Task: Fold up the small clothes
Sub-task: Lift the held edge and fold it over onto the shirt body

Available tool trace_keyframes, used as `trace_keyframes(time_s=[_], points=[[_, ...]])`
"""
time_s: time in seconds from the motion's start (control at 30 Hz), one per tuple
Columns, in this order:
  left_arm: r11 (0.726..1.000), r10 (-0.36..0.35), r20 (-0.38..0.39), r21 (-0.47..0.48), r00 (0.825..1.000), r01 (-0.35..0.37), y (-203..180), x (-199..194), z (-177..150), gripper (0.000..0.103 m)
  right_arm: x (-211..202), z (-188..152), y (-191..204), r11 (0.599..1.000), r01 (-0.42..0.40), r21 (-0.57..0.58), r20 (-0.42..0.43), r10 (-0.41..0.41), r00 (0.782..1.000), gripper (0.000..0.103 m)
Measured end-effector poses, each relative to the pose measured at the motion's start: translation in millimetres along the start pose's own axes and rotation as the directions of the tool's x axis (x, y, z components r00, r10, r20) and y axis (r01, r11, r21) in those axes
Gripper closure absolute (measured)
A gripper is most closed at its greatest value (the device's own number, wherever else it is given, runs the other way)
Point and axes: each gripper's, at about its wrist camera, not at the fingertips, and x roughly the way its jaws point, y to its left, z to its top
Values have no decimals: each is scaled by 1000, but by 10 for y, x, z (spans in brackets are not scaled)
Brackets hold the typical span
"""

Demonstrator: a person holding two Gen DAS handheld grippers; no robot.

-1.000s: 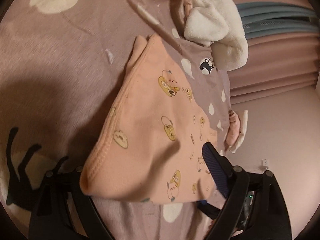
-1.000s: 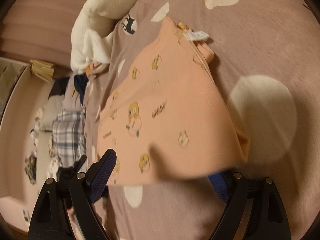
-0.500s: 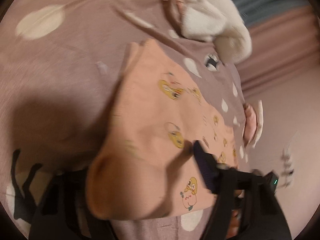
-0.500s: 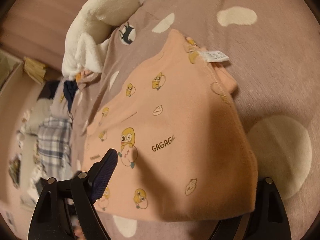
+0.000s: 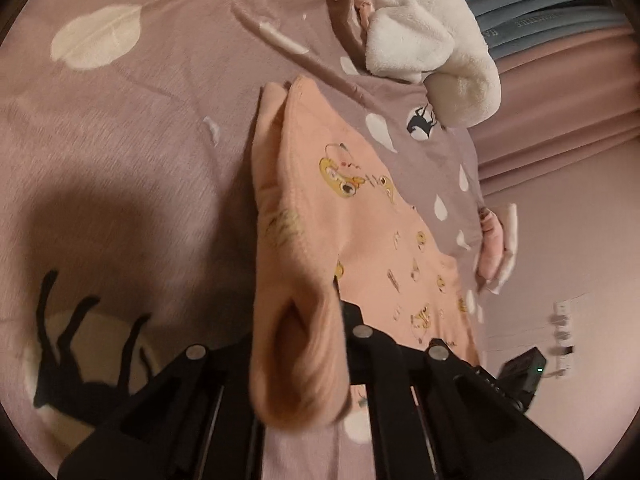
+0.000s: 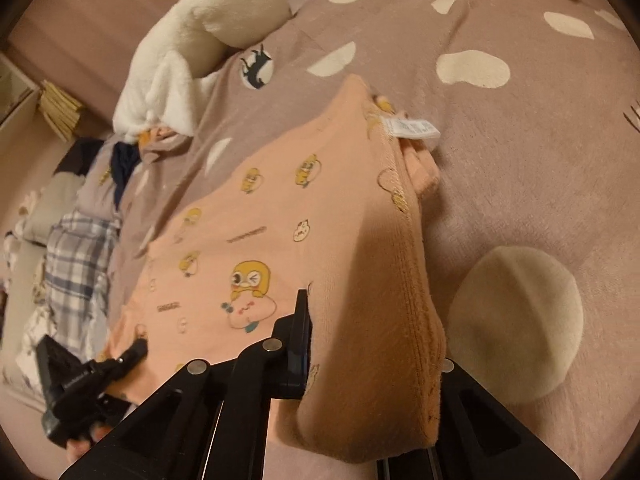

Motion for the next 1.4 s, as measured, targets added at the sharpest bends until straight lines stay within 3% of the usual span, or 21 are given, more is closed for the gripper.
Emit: trace_keyframes(time_s=[0.23, 0.33, 0.4, 0.5, 0.67, 0.7, 0.8, 0.93, 1.0, 1.1, 1.17, 1.3, 1.4], points=[[1000, 12, -26, 22, 1000, -12, -27, -264, -248, 100, -179, -157, 56, 999, -45, -21, 8, 45, 999, 95], [999, 13, 7, 35, 1000, -13, -27, -302, -287, 100, -223, -186, 61, 999, -46, -21, 4, 47, 999, 95], [1000, -10, 24, -6, 1000, 10, 67, -212, -262, 99, -167, -184, 27, 999, -47, 7, -26, 47, 999, 95], [989, -44, -86, -146, 995, 31, 291, 78, -209, 91, -58, -251, -33, 999, -16, 31, -77, 18, 997, 95], [982, -119, -39, -154, 992, 111, 334, 159, -90, 89, -17, -340, -89, 999, -19, 27, -67, 21, 998, 95], [987, -104, -21, -125, 994, 101, 317, 155, -82, 95, -11, -336, -103, 999, -26, 31, -67, 28, 997, 95], [997, 6, 20, -71, 1000, -5, 188, 101, -148, 99, 5, -337, -100, 999, -30, 15, -66, 31, 997, 95], [993, 103, 118, 53, 988, -110, -33, -77, -252, 100, -29, -336, -55, 1000, -14, -7, -58, 14, 998, 95], [990, 117, 119, 59, 986, -125, -32, -121, -295, 100, -53, -336, -35, 999, -20, -26, -56, 19, 998, 95], [996, 86, 117, 25, 989, -89, 55, -202, -322, 100, -131, -328, -19, 998, -51, -38, -35, 50, 998, 95], [993, 98, 150, 49, 984, -106, 21, -272, -368, 100, -171, -313, -9, 996, -72, -46, -31, 70, 997, 96], [985, 98, 161, 123, 982, -118, -148, -322, -497, 100, -234, -319, 49, 996, -48, -75, -23, 47, 999, 96], [989, 87, 135, 103, 987, -102, -99, -289, -500, 99, -317, -273, 27, 995, -48, -83, 1, 48, 999, 96]])
